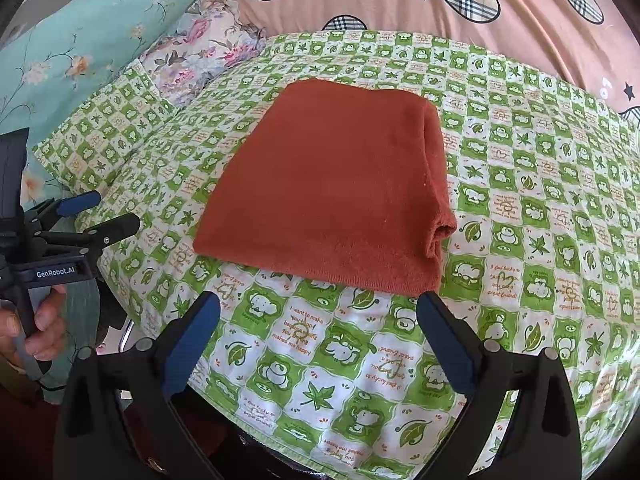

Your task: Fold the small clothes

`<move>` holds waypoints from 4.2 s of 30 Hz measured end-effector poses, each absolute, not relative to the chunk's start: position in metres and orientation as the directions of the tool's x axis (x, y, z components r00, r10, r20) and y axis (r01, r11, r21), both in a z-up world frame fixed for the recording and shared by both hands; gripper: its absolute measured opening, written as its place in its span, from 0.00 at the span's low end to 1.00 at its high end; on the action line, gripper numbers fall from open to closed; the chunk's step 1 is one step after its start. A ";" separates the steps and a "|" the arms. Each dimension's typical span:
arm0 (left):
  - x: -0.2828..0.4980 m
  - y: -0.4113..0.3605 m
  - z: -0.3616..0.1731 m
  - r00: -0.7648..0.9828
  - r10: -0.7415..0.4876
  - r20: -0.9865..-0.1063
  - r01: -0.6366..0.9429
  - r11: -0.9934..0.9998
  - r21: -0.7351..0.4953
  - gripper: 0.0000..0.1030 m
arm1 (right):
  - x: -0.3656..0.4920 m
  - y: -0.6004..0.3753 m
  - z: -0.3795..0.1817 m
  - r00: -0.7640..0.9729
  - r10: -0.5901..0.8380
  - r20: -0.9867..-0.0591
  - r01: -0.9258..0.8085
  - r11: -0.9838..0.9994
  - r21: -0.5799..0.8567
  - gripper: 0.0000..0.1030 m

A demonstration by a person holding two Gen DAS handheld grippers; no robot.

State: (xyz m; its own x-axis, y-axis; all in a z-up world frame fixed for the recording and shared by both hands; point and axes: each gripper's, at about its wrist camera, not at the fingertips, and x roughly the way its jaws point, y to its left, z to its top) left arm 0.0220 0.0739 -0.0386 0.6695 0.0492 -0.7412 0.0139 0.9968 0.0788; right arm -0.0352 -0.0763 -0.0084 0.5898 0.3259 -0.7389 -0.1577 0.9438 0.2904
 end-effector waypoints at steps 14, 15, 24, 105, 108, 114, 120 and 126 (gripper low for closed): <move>0.020 0.068 -0.026 0.691 0.041 -0.722 0.038 0.995 0.093 0.99 | -0.032 -0.081 0.006 0.614 0.303 -0.729 -0.171 0.953 0.252 0.99; 0.021 0.067 -0.028 0.689 0.041 -0.724 0.041 0.995 0.095 0.99 | -0.031 -0.081 0.004 0.612 0.301 -0.731 -0.166 0.953 0.253 0.99; 0.027 0.061 -0.043 0.681 0.029 -0.732 0.057 0.994 0.092 0.99 | -0.024 -0.085 -0.016 0.611 0.280 -0.740 -0.117 0.957 0.265 0.99; 0.045 0.045 -0.043 0.719 0.022 -0.694 0.071 0.992 0.105 0.99 | -0.003 -0.083 -0.014 0.620 0.268 -0.737 -0.127 0.962 0.242 0.99; 0.045 0.044 -0.041 0.725 0.020 -0.688 0.075 0.991 0.107 0.99 | -0.003 -0.084 -0.014 0.622 0.269 -0.736 -0.129 0.962 0.243 0.99; 0.045 0.042 -0.038 0.732 0.017 -0.681 0.082 0.990 0.114 0.99 | -0.003 -0.085 -0.010 0.627 0.269 -0.731 -0.131 0.962 0.241 0.99; 0.045 0.041 -0.035 0.739 0.016 -0.674 0.087 0.989 0.119 0.99 | -0.002 -0.086 -0.009 0.630 0.266 -0.730 -0.131 0.963 0.237 0.99; 0.045 0.040 -0.034 0.740 0.016 -0.673 0.089 0.989 0.121 0.99 | -0.001 -0.087 -0.007 0.633 0.268 -0.726 -0.137 0.962 0.236 0.99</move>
State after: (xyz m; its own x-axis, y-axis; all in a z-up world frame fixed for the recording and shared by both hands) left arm 0.0449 0.0400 -0.0344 0.7397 0.0156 -0.6728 0.0892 0.9887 0.1209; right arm -0.0008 -0.0870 -0.0066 0.6329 0.2684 -0.7263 -0.1373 0.9620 0.2358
